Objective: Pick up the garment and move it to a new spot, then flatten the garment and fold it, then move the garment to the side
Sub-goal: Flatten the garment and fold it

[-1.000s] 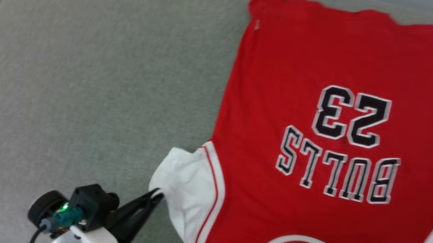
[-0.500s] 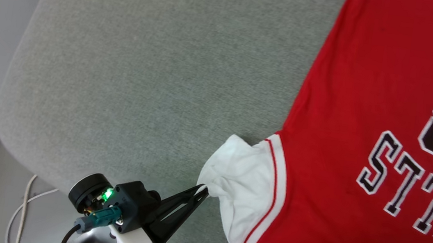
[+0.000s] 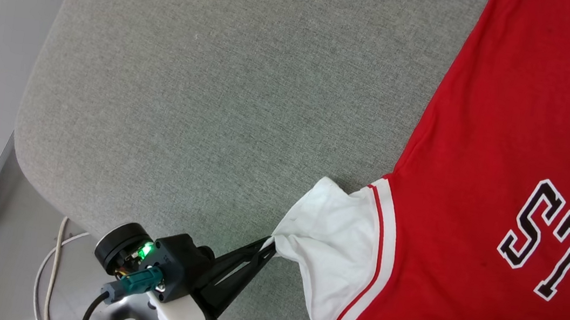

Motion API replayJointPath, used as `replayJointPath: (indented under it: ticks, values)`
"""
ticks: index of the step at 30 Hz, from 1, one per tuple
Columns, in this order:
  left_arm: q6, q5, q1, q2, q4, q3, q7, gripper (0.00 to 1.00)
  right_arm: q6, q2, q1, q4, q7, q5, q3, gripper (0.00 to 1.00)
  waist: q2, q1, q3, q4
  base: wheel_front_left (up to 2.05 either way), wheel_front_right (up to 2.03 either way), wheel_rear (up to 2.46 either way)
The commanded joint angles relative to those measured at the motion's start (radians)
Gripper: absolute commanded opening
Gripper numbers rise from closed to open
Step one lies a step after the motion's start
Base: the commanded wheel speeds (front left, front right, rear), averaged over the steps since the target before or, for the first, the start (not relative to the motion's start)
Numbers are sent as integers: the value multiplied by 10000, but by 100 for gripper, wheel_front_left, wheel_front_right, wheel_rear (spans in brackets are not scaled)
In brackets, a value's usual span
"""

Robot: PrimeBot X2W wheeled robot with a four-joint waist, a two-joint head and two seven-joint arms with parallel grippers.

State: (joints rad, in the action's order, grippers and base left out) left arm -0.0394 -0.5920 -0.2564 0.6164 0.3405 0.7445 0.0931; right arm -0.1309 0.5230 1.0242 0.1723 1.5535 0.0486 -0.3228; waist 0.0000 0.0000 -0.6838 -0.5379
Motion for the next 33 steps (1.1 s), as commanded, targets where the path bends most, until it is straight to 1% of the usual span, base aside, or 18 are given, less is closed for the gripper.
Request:
replayJointPath:
  ticks: [1,8,15,19,22,27,33]
  values:
    - [-26,39,-176,-64,-21,-1,-60,0,2,-268,-834,414,232,54,-6,0,0,0,-3,17,0,0,0]
    - [-54,12,-201,-13,-144,-76,-109,0,4,-211,-1137,363,256,202,-58,0,0,0,308,256,0,0,0]
    - [-291,-77,31,160,-187,-246,-141,0,4,-264,-1988,130,213,581,-27,0,0,0,1160,944,0,0,0]
    - [-465,-208,219,254,-202,-353,-139,0,4,-364,-2887,-119,146,721,-139,0,0,0,1798,1447,0,0,0]
    - [-615,-293,401,333,-197,-441,-139,0,4,-608,-3608,-237,31,968,-236,0,0,0,2305,1865,0,0,0]
    - [-1040,-522,888,379,-221,-644,-279,0,4,-950,-4882,-463,-372,1623,-83,0,0,0,3214,2573,0,0,0]
    - [-1431,-784,1525,474,-384,-807,-438,0,4,-1142,-6640,-1000,-915,2550,134,0,0,0,4216,3338,0,0,0]
